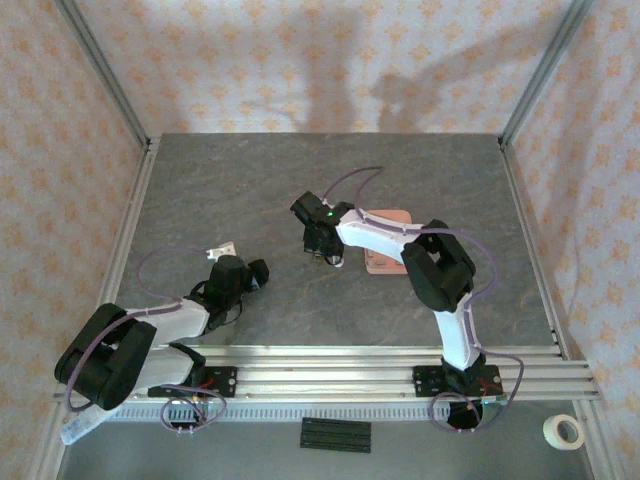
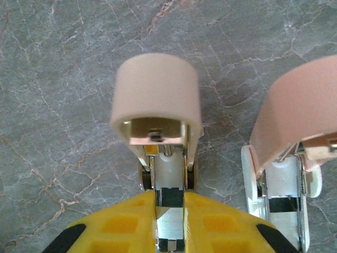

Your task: Load the staples into the stapler

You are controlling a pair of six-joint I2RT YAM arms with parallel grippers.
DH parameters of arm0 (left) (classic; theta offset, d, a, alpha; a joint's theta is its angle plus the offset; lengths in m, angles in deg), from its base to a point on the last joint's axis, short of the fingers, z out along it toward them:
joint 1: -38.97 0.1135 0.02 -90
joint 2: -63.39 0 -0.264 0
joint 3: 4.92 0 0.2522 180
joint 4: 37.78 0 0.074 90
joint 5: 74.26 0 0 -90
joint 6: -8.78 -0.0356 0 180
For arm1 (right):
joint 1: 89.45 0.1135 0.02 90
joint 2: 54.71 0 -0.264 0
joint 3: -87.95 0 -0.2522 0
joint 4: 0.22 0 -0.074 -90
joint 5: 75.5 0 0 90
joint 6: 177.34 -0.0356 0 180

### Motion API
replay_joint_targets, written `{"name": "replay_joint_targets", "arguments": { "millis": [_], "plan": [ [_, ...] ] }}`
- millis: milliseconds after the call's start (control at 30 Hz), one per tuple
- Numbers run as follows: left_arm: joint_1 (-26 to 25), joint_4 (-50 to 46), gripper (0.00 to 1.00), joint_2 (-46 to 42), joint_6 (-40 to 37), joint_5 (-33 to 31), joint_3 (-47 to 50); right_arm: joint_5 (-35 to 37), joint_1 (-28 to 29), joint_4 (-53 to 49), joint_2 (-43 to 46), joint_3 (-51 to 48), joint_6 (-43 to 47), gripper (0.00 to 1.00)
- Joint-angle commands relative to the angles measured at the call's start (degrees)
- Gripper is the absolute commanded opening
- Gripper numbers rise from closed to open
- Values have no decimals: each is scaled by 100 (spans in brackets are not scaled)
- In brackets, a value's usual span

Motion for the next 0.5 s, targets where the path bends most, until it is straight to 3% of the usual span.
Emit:
{"name": "replay_joint_targets", "arguments": {
  "millis": [0, 467],
  "plan": [
    [47, 134, 72, 90, 25, -104, -85, 183, -8, -290, -113, 151, 110, 19],
    [46, 153, 72, 72, 16, -80, -85, 234, 45, -395, -125, 203, 118, 25]
  ]
}}
